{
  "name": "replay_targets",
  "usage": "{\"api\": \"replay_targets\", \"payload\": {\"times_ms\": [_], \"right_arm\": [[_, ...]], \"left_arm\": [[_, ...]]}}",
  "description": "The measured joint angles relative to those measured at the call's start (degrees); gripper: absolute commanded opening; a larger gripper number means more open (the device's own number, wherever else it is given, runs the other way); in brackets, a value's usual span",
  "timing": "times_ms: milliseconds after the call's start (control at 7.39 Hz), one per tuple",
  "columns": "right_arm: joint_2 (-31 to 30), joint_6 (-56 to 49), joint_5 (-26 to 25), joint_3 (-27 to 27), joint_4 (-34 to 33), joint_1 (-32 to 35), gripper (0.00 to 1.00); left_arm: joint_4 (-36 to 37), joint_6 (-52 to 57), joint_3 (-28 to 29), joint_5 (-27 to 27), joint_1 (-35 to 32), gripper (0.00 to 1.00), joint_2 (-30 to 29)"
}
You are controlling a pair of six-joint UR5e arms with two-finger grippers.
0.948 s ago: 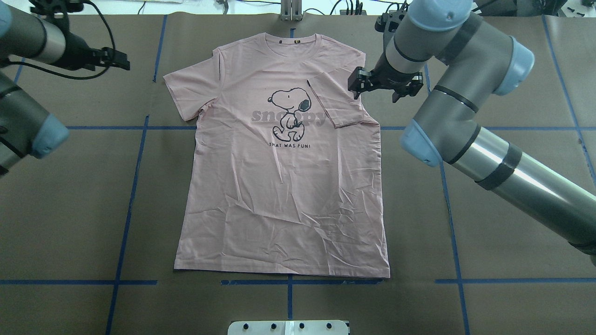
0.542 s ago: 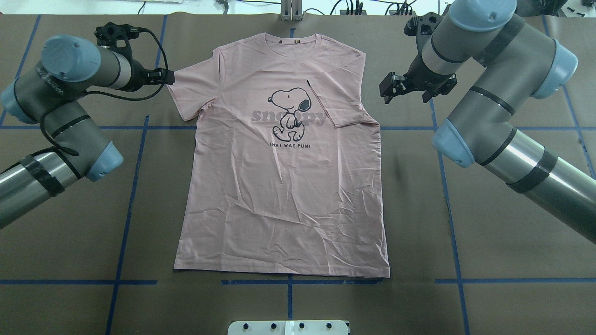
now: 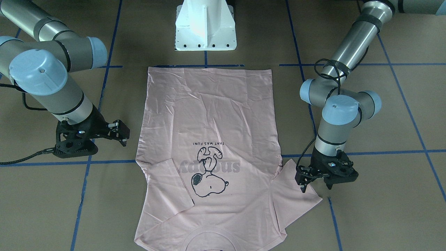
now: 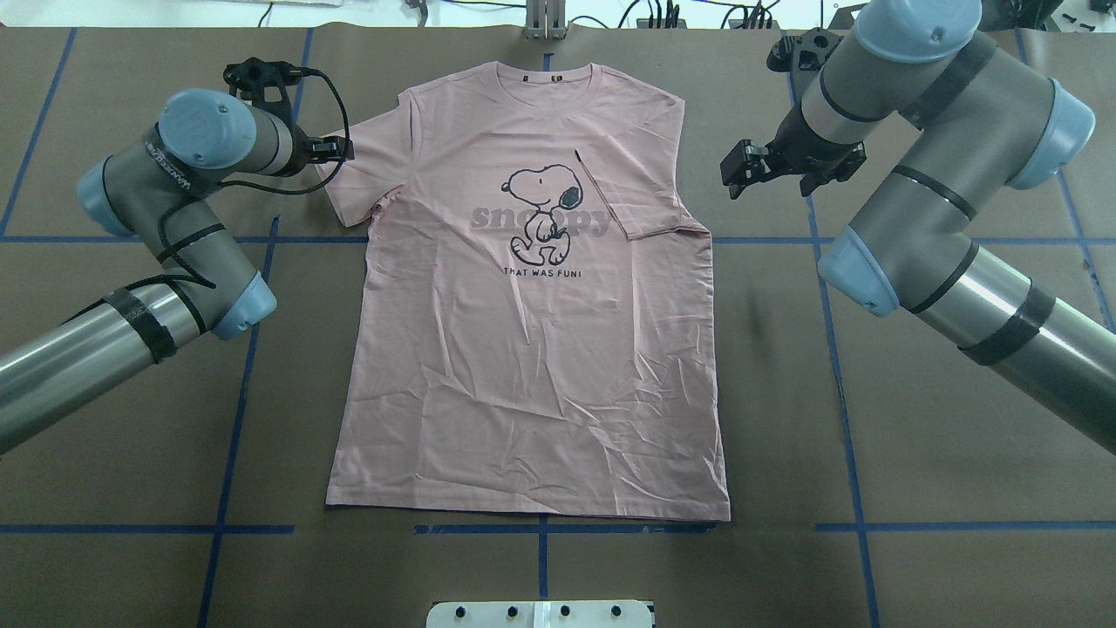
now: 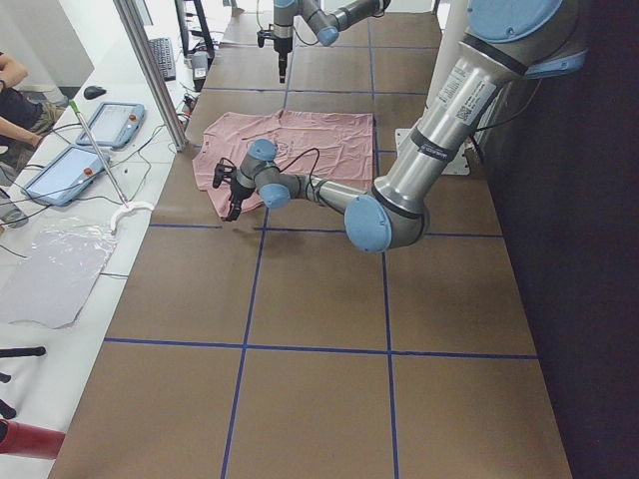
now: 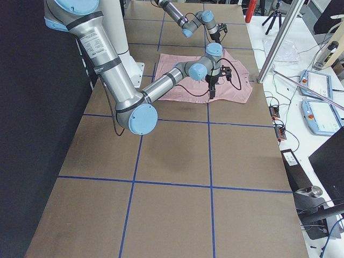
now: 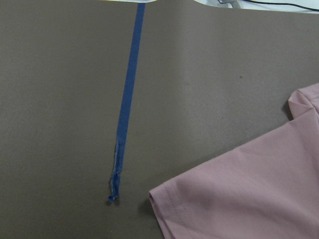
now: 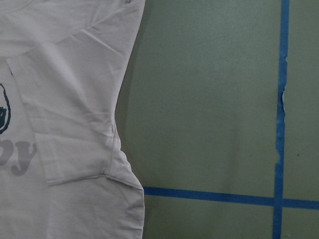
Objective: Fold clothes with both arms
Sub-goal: 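Release the sleeve and raise the right gripper while the left arm moves toward the shirt, then grasp the sleeve nearest the left arm and fold it inward with the left gripper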
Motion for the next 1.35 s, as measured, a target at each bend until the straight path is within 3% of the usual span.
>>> {"api": "replay_targets", "payload": {"times_ms": [677, 948, 1219, 1354], "right_arm": [[0.0, 0.3, -0.1, -0.1, 0.0, -0.1, 1.0], [0.0, 0.0, -0.2, -0.2, 0.0, -0.1, 1.0], [0.0, -0.1, -0.2, -0.3, 0.0, -0.1, 1.0], [0.0, -0.1, -0.3, -0.3, 0.0, -0.1, 1.0]], "left_arm": [[-2.9, 0.6, 3.8, 2.1, -0.2, 0.76, -1.3], [-3.8, 0.6, 5.2, 2.1, -0.3, 0.52, -2.3], [-4.3, 0.6, 5.8, 2.1, -0.3, 0.01, -2.6], [-4.4, 0.6, 5.9, 2.1, -0.3, 0.0, -2.6]]}}
